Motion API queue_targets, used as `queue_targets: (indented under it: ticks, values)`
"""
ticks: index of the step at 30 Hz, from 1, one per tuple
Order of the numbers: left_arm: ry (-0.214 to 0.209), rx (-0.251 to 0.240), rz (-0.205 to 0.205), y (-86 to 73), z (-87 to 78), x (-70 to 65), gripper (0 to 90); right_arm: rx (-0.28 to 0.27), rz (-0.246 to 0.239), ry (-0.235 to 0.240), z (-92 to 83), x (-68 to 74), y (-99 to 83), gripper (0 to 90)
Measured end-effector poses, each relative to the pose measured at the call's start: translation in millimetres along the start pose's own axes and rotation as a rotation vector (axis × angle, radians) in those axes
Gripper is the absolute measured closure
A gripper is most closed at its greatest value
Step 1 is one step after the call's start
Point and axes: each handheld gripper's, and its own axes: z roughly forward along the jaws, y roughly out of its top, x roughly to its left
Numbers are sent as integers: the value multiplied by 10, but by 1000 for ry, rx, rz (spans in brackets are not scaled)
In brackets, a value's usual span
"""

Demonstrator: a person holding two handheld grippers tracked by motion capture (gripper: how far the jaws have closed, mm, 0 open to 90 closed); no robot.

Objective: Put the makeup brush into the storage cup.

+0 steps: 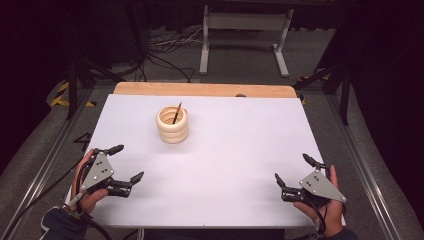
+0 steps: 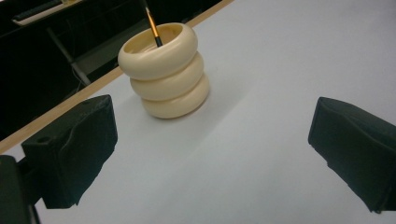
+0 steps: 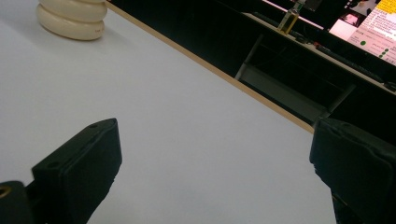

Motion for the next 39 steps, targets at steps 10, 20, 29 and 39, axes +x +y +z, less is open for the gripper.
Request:
queue_targets:
  ticks: [10,20,29,39]
  values:
    - [18,22,-21,-130,-113,39,20,7,-9,17,11,12,-16,30]
    - [27,56,-58,-296,-193,70,21,10,-10,29,20,22,-20,30]
    - [29,89,-88,-432,-219,49,23,15,-8,34,31,29,-30,30]
    - [8,73,-140,-462,-243,49,28,18,-10,39,40,28,-41,30]
